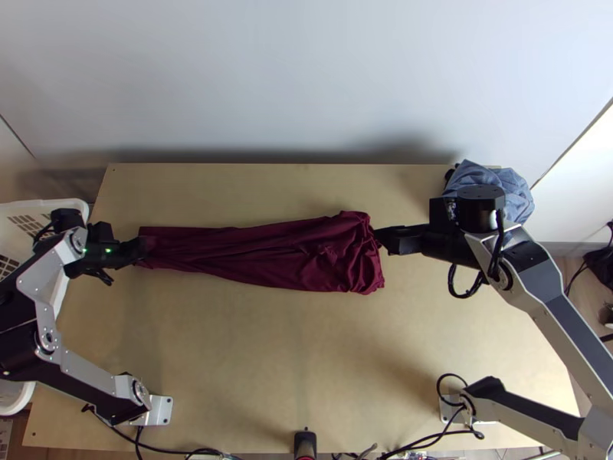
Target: Fold the t-shirt
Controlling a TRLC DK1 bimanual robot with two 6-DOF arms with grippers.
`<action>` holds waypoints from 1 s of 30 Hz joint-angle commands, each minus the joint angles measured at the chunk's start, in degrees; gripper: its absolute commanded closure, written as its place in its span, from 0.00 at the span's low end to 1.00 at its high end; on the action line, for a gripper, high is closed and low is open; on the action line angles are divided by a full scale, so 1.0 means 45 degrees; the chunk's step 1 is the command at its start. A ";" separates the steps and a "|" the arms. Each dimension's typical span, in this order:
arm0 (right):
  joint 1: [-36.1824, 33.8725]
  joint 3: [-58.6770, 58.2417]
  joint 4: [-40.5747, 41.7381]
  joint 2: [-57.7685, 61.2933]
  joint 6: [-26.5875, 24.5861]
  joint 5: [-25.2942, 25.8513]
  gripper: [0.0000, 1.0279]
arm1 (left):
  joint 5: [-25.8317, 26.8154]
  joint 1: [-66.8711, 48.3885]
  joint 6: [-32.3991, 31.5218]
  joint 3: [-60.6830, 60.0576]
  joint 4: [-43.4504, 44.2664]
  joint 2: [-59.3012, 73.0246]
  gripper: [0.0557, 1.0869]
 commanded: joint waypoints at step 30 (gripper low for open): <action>0.0118 -0.1426 0.1115 -0.0694 0.0202 0.0006 0.07 | -0.2843 -0.7696 0.0966 0.4205 -0.2939 -0.1065 0.97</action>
